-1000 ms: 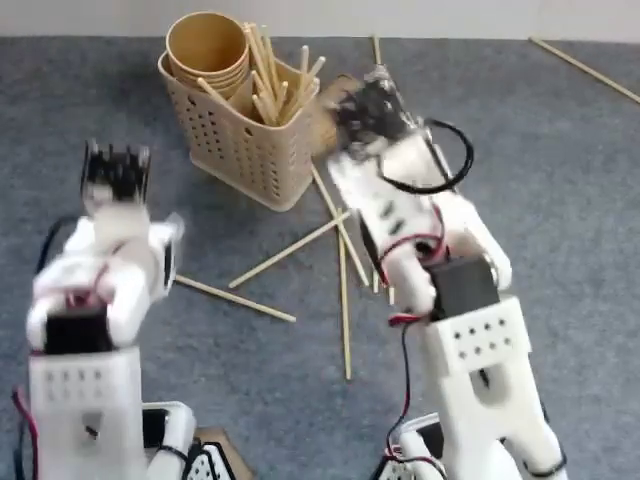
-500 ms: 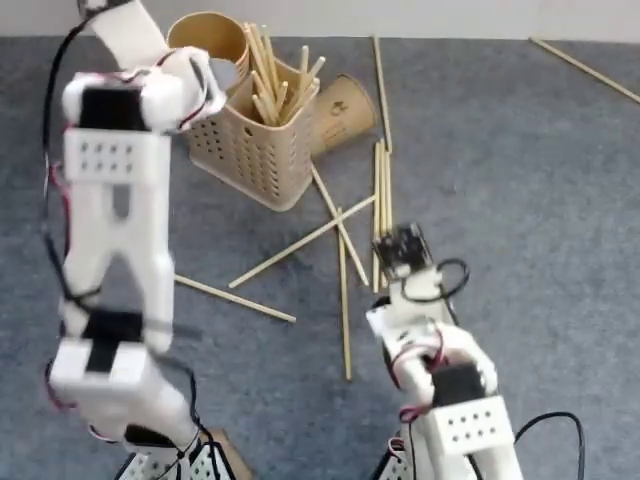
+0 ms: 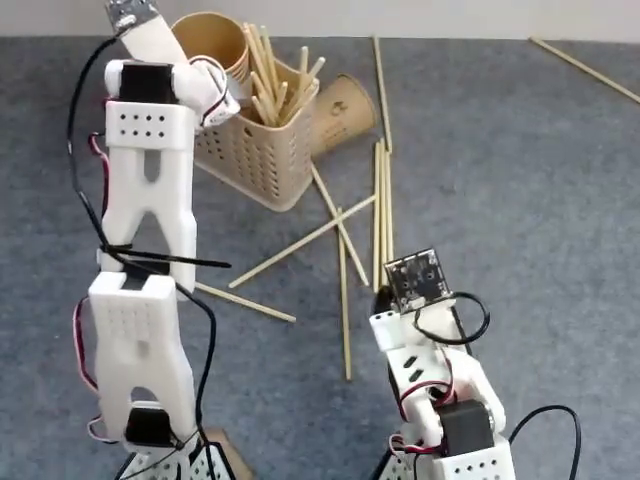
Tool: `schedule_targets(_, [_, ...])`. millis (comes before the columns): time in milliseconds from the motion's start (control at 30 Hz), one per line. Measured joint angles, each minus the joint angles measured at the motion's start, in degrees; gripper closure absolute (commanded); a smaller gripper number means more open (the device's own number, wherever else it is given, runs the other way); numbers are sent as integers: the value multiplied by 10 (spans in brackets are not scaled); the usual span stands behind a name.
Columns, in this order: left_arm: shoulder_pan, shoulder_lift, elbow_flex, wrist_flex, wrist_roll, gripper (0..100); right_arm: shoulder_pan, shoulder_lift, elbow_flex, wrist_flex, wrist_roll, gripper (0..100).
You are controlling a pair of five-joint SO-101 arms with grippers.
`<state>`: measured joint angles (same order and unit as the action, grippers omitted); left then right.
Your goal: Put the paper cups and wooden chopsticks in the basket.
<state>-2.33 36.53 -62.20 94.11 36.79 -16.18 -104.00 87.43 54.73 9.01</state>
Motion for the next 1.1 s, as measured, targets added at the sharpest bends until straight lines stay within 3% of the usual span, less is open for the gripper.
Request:
schedule_targets(200, [0, 58, -17, -28, -4, 994, 0, 0, 0, 0, 0, 992])
schedule_targets(367, [-20, 68, -36, -33, -98, 995, 0, 0, 0, 0, 0, 992])
schedule_targets(567, [-62, 27, -74, 49, -215, 995, 0, 0, 0, 0, 0, 992])
schedule_targets(833, [-99, -85, 91, 61, -309, 996, 0, 0, 0, 0, 0, 992])
schedule_targets(1100, [-103, -126, 142, 62, -369, 996, 0, 0, 0, 0, 0, 992])
